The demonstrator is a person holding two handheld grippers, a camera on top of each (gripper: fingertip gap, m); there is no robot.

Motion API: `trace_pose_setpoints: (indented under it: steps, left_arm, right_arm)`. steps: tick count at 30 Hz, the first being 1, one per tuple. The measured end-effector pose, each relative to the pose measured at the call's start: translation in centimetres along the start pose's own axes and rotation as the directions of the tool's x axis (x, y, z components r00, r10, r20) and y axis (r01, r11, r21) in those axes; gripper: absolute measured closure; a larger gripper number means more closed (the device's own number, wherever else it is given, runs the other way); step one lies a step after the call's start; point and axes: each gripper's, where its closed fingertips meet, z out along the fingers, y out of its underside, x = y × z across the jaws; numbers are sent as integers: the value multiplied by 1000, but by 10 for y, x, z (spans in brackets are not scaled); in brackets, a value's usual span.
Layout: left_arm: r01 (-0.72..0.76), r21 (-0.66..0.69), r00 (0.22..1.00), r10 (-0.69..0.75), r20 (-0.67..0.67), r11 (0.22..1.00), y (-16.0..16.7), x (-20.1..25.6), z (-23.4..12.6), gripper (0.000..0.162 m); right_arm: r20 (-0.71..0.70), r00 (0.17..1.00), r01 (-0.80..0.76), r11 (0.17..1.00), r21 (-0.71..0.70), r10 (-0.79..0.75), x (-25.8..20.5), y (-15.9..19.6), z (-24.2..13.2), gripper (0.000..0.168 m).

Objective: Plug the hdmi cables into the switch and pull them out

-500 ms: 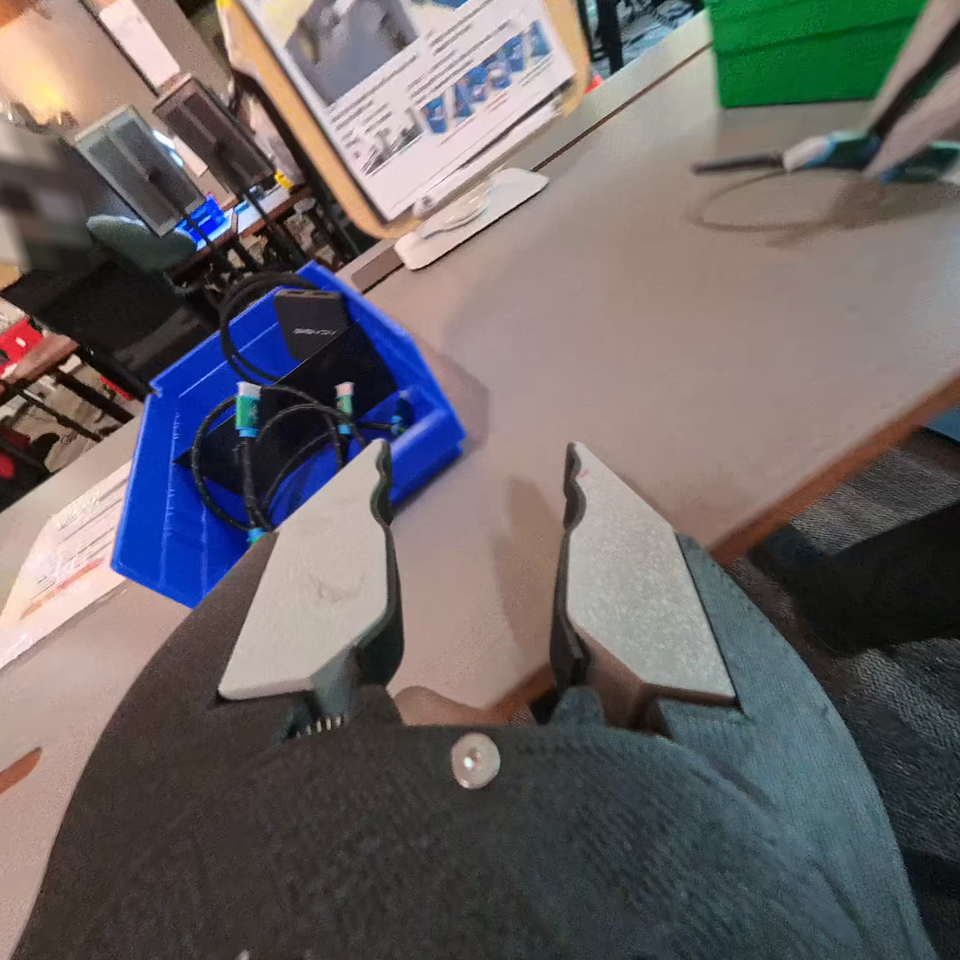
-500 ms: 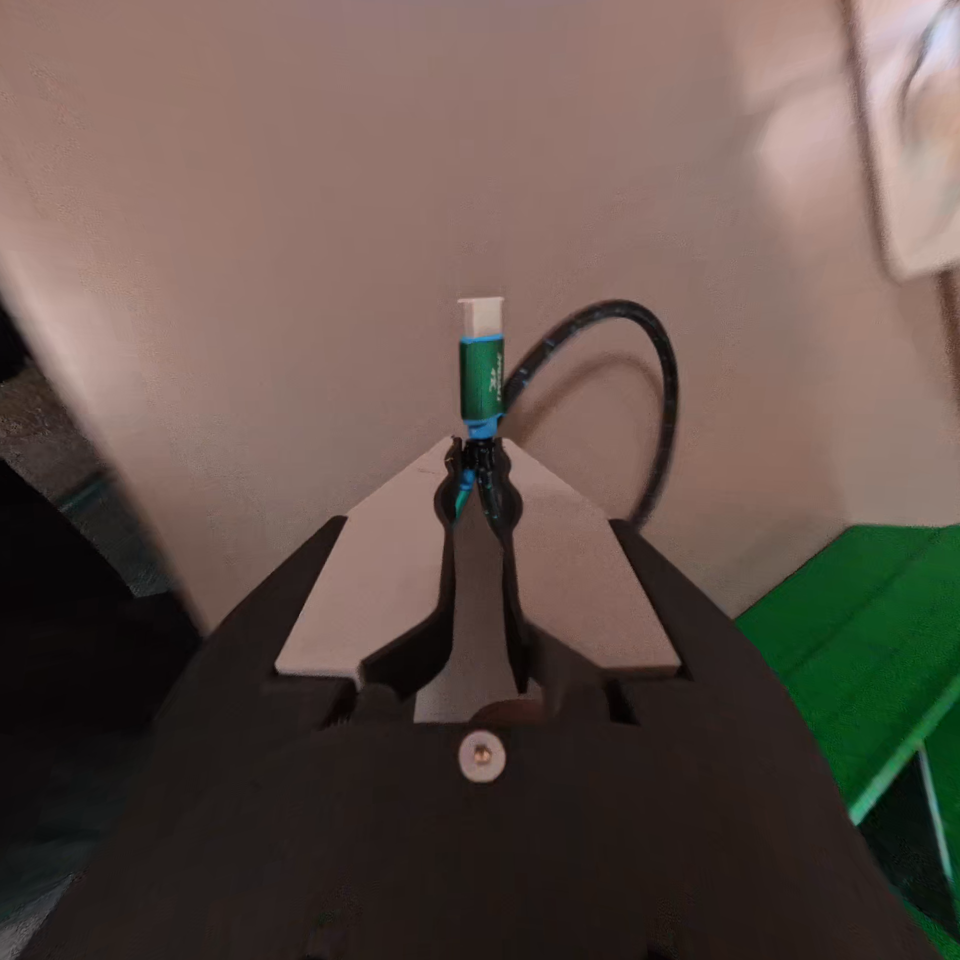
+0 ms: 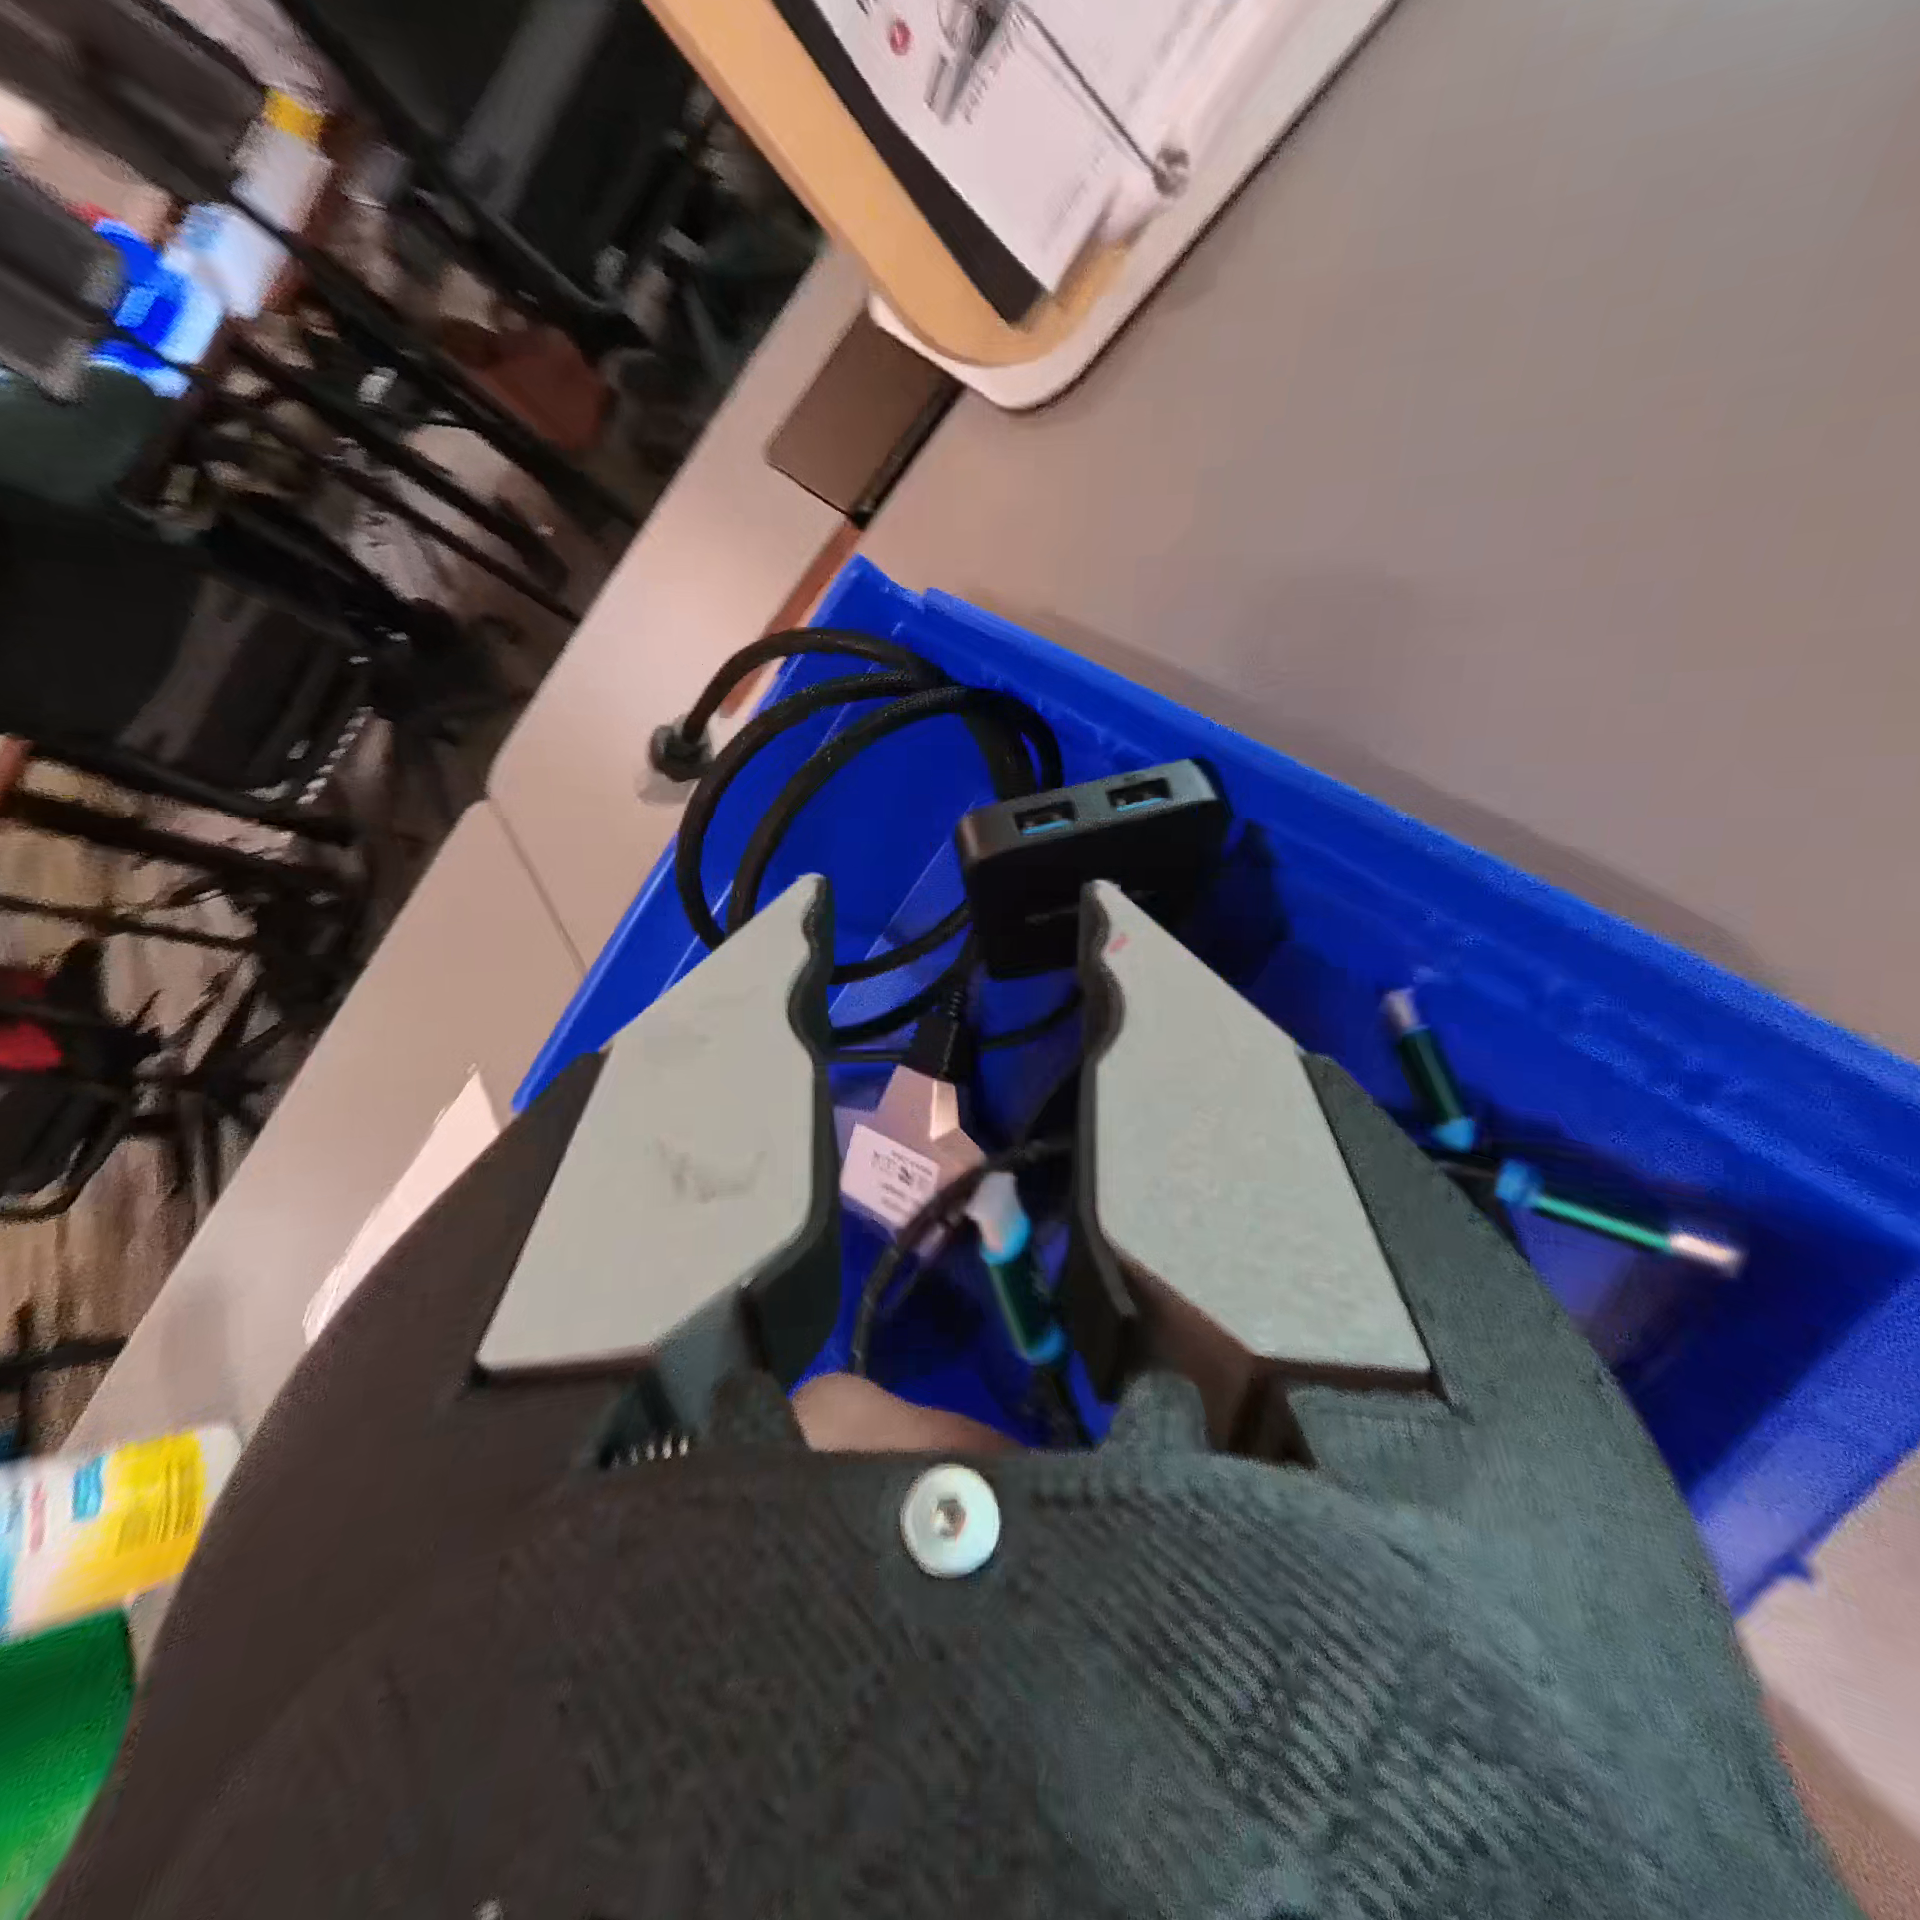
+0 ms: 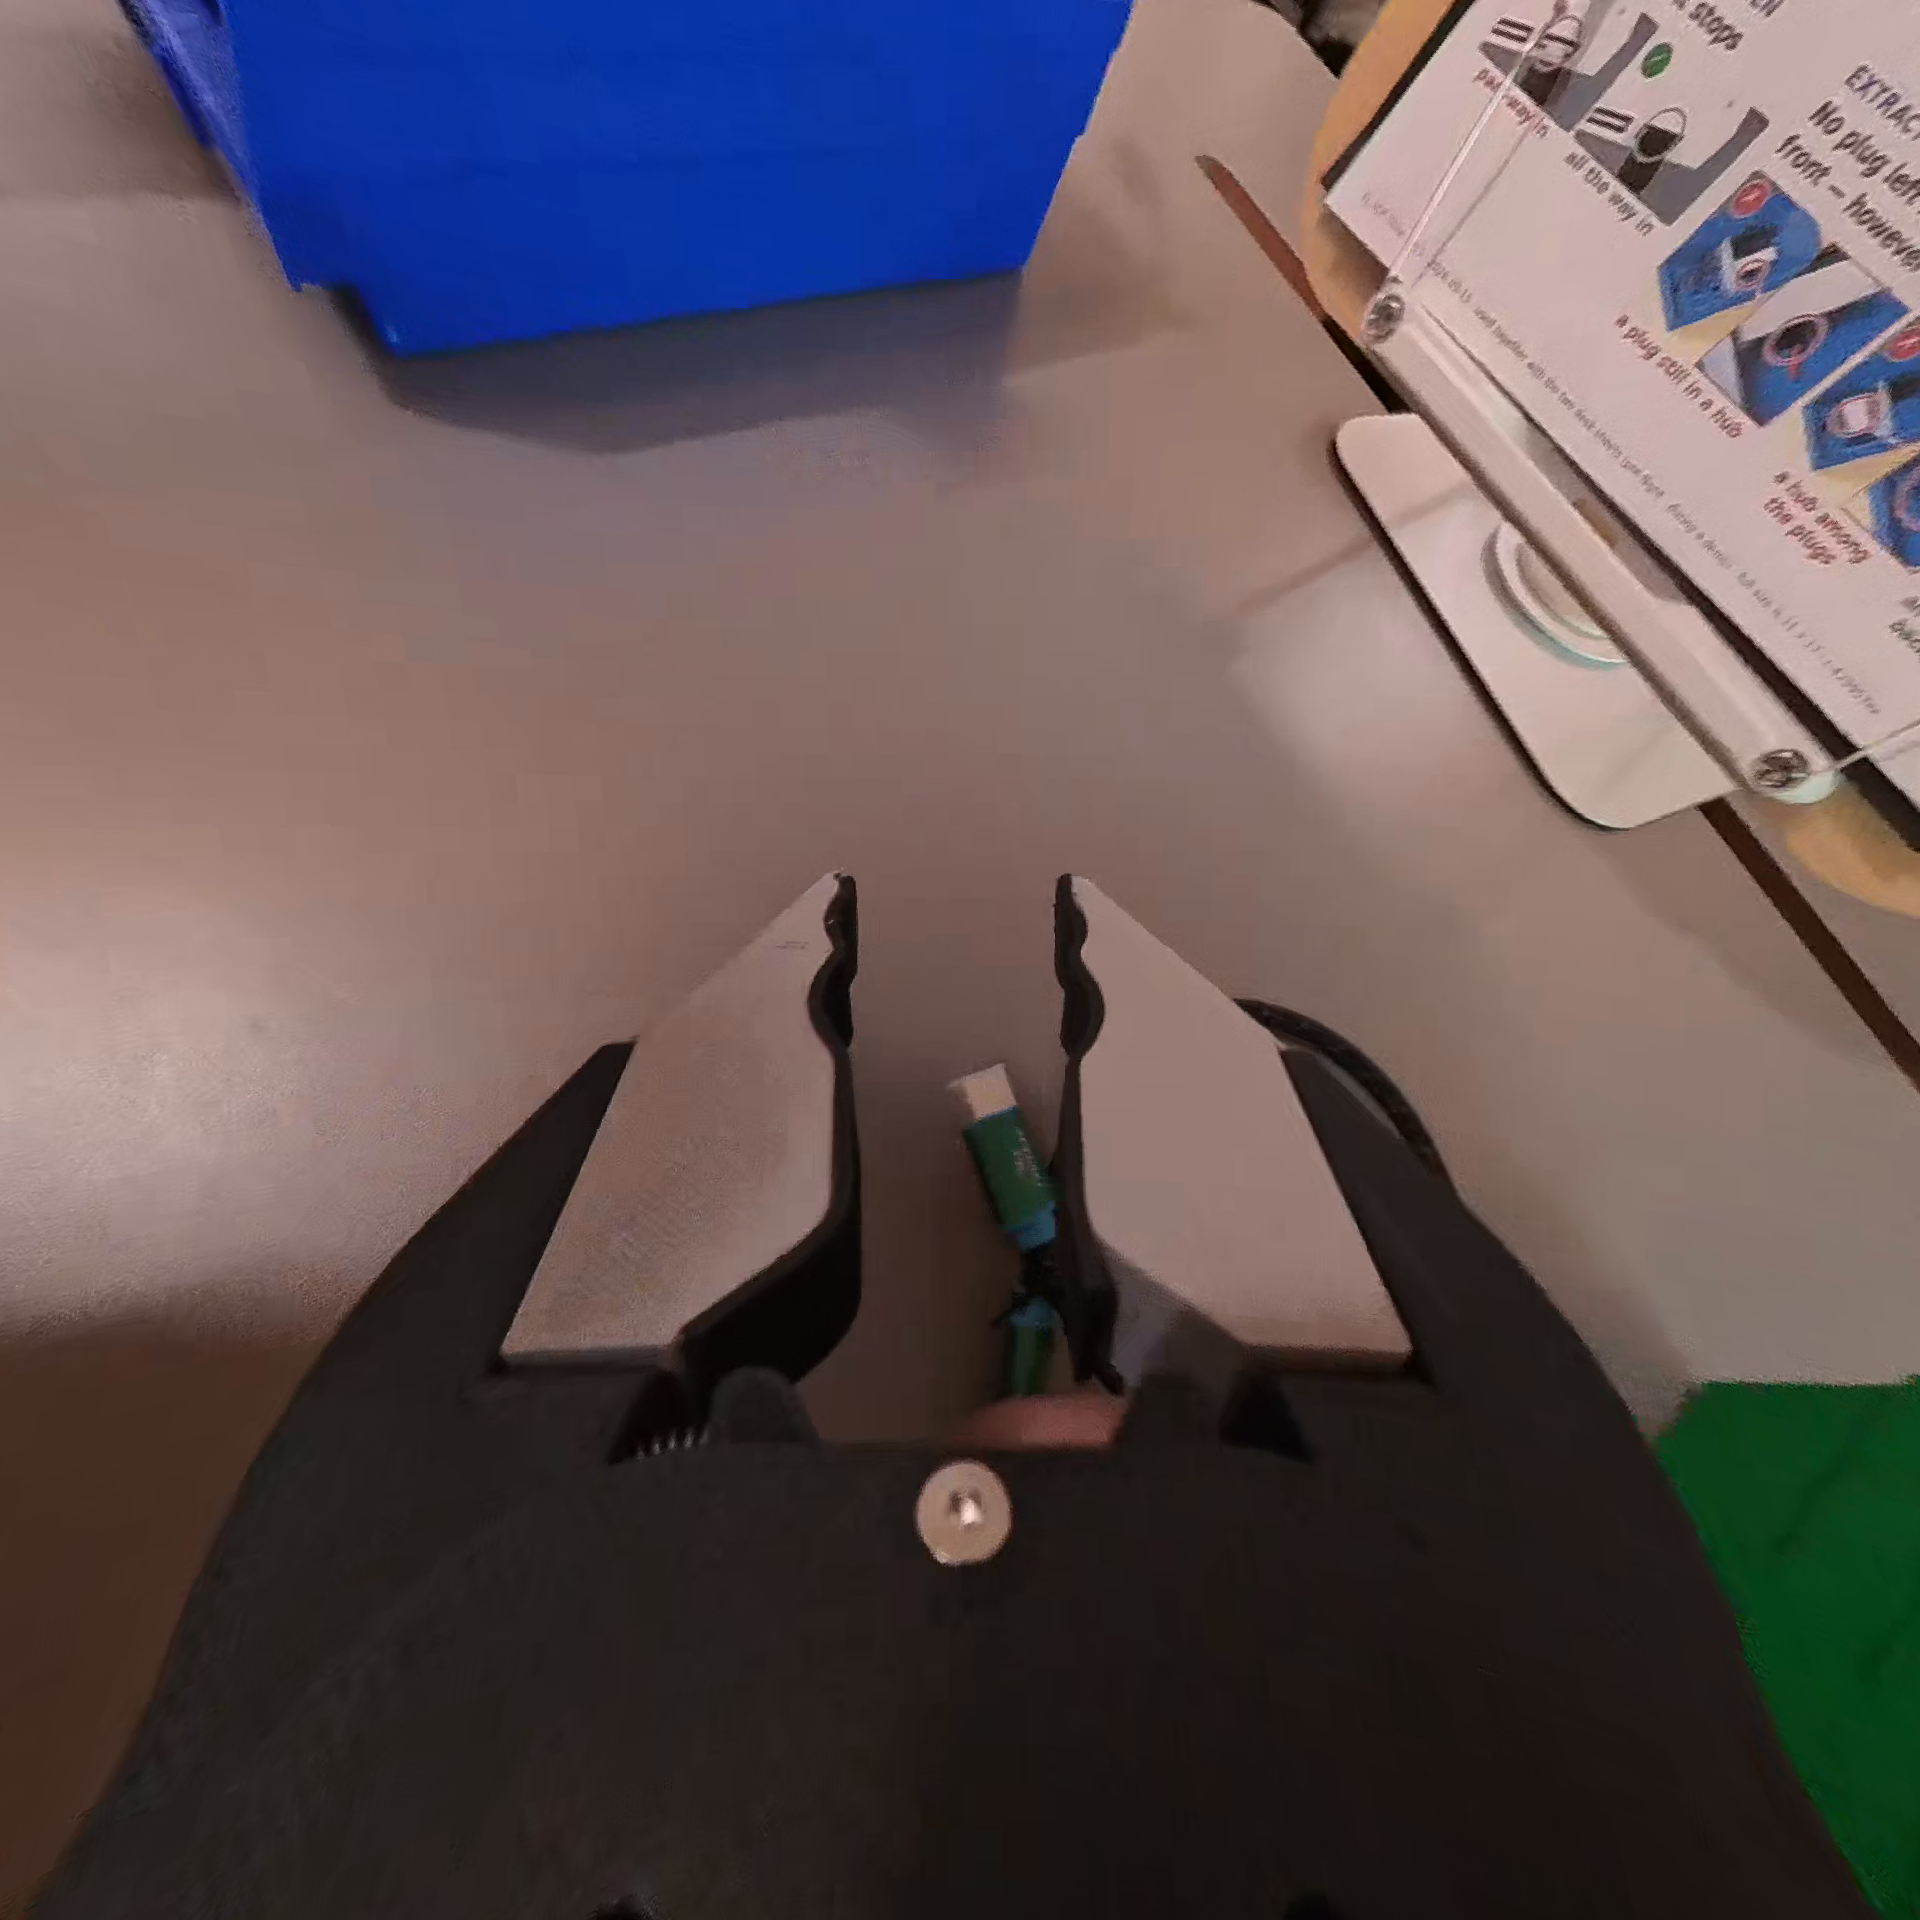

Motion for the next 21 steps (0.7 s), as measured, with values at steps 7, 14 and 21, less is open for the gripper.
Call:
trace_pose_setpoints:
  steps: [7, 14, 21]
  left_arm:
    - [-107, 31, 868, 108, -484, 994, -2, 33, 28, 116]
    - [-155, -58, 843, 101, -528, 986, 6, 19, 33, 141]
    - [-44, -162, 926, -21, -378, 986, 7, 10, 38, 124]
  right_arm:
    - [157, 978, -151, 986, 73, 138, -11, 7, -5, 129]
    - [130, 983, -147, 975, 165, 126, -10, 1, -8, 137]
    - [208, 966, -204, 950, 235, 156, -16, -4, -12, 137]
